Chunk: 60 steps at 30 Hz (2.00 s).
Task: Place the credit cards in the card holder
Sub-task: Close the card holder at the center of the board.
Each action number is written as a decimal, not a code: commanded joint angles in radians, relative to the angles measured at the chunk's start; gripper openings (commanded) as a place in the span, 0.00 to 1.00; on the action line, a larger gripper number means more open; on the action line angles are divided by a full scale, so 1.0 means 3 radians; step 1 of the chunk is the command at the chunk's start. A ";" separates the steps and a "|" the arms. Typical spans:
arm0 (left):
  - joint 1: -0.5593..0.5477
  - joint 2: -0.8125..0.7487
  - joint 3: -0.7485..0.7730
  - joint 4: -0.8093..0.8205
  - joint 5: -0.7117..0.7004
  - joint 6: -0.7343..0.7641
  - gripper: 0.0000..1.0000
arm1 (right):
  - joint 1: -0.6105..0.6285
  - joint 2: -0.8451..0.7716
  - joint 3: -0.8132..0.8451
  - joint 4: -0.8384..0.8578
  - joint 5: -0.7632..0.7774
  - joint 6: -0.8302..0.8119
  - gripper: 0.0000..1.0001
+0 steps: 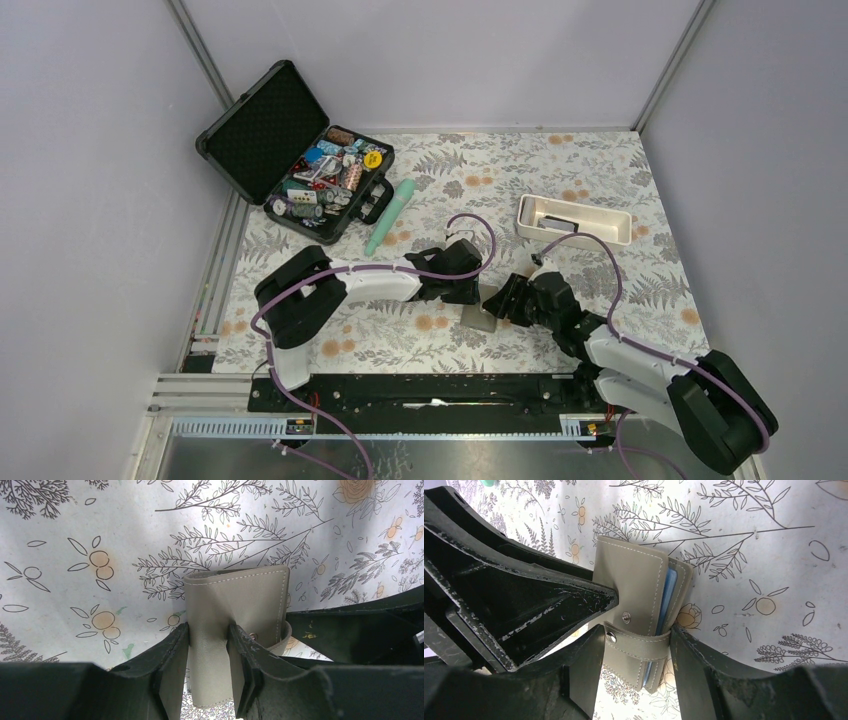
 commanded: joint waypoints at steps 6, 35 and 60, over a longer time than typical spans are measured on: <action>-0.0057 0.0153 -0.0017 -0.0234 -0.0020 0.0066 0.35 | 0.0142 -0.0049 -0.0189 -0.0589 -0.0171 0.0114 0.55; -0.0060 0.0110 -0.0071 -0.0201 -0.0007 0.0036 0.35 | 0.0277 0.0016 -0.0154 -0.0753 0.0155 0.0264 0.53; -0.0072 0.0068 -0.0159 -0.0149 0.0031 0.0000 0.34 | 0.0324 0.0254 -0.0054 -0.0925 0.0552 0.0436 0.48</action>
